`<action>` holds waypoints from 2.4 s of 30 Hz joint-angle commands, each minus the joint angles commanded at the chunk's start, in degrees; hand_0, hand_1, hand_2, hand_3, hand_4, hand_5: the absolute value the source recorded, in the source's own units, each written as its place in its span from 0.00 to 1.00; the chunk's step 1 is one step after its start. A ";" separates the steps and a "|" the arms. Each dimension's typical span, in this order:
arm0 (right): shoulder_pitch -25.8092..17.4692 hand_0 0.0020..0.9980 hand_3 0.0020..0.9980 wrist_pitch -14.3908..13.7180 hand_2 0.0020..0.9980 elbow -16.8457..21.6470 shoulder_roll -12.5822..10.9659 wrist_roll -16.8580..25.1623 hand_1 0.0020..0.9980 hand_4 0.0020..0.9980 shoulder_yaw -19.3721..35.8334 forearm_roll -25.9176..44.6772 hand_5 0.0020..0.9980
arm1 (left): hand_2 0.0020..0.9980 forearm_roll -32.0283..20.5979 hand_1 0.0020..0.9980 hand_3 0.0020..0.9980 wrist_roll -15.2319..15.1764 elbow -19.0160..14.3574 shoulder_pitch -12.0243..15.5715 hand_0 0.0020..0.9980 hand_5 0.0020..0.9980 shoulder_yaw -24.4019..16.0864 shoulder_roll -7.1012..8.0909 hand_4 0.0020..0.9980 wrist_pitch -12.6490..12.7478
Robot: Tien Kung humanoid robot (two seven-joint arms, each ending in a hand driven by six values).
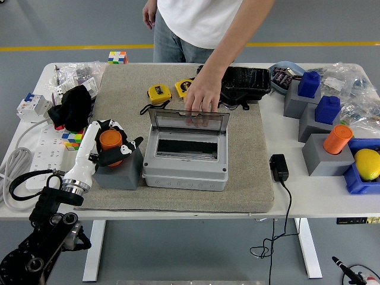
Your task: Fetch the battery,place it into the box,close the lid of the box
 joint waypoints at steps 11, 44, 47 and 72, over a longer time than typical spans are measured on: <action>-0.07 0.89 0.88 -0.06 0.84 0.00 -0.07 0.03 0.87 1.00 -0.49 0.22 1.00 | 0.10 -0.25 0.05 0.09 0.24 -1.13 -0.63 0.05 0.18 0.50 0.23 0.82 0.71; 0.42 0.89 0.88 -0.09 0.84 0.00 -0.23 -0.07 0.87 1.00 0.44 -0.07 1.00 | 0.11 47.97 0.07 0.11 18.29 -17.43 -11.14 0.07 0.43 20.28 7.70 0.63 2.54; 0.42 0.89 0.88 -0.08 0.84 0.00 -0.19 -0.15 0.87 1.00 0.59 -0.30 1.00 | 0.11 47.97 0.07 0.11 19.15 -16.30 -12.67 0.07 0.43 23.21 7.75 0.63 2.25; 0.47 0.89 0.89 -0.03 0.84 0.00 -0.32 -0.65 0.87 1.00 1.13 -2.02 1.00 | 0.12 47.97 0.07 0.11 17.63 -3.26 -22.97 0.07 0.42 33.38 3.23 0.63 3.56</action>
